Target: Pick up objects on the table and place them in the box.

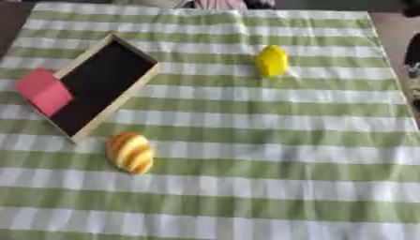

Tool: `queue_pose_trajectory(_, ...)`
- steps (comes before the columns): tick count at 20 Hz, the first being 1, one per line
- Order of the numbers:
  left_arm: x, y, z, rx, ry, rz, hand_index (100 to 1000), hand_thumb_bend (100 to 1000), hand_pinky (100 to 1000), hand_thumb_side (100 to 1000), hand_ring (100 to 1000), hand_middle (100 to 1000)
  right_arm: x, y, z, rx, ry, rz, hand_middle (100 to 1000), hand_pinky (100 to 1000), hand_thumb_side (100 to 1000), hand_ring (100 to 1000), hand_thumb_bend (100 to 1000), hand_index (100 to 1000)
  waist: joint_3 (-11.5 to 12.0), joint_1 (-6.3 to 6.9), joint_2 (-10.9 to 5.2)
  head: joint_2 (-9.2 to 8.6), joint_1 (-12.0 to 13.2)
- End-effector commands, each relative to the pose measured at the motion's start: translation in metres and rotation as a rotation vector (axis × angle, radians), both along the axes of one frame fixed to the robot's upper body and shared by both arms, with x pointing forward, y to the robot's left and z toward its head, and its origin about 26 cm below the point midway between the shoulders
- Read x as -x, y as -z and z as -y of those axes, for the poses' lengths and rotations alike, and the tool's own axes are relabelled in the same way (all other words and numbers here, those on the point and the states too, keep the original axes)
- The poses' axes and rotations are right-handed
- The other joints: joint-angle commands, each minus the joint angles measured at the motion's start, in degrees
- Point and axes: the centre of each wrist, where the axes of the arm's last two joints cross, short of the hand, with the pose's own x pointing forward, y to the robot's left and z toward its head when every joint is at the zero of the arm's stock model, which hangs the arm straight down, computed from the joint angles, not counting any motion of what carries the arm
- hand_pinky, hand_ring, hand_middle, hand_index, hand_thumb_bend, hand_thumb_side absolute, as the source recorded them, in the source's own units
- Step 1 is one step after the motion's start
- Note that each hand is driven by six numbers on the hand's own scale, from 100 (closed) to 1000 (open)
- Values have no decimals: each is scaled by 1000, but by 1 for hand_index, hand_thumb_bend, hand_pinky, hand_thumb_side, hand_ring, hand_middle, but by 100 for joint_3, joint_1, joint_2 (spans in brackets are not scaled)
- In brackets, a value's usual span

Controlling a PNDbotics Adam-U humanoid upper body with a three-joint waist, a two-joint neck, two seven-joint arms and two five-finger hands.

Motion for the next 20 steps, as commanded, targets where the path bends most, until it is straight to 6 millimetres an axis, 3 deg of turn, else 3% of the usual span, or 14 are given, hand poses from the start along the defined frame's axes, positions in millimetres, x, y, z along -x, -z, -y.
queue_pose_trajectory(1,4,-13,-1,-51,1,29,861,100,706,452,792,762,-5,-24,21,52,83,-33,678,892,470,953,100,798,27,-6,-79,-58,10)
queue_pose_trajectory(8,2,-16,3,-54,26,39,861,100,704,457,792,762,-24,-57,55,42,252,-123,737,905,470,992,100,837,152,-11,9,-181,-85)
queue_pose_trajectory(10,1,-17,5,-54,34,41,860,100,703,463,791,762,-29,-61,61,63,288,-168,778,918,434,1000,100,869,197,-22,40,-222,-115)
queue_pose_trajectory(14,0,-18,7,-51,50,43,860,100,703,469,791,762,-40,-63,73,165,372,-266,813,929,306,1000,100,895,267,-31,75,-237,-190)
queue_pose_trajectory(17,-1,-18,9,-49,66,42,856,100,701,477,789,759,-48,-60,78,254,427,-347,819,943,134,1000,100,893,321,-34,79,-217,-248)
queue_pose_trajectory(18,-1,-18,9,-47,72,40,854,100,699,488,788,756,-50,-57,77,288,425,-369,823,947,120,1000,100,890,324,-32,76,-212,-252)
queue_pose_trajectory(20,-1,-18,11,-31,90,35,850,100,697,500,787,754,-51,-49,71,360,411,-414,855,960,190,1000,100,900,318,-33,68,-196,-257)
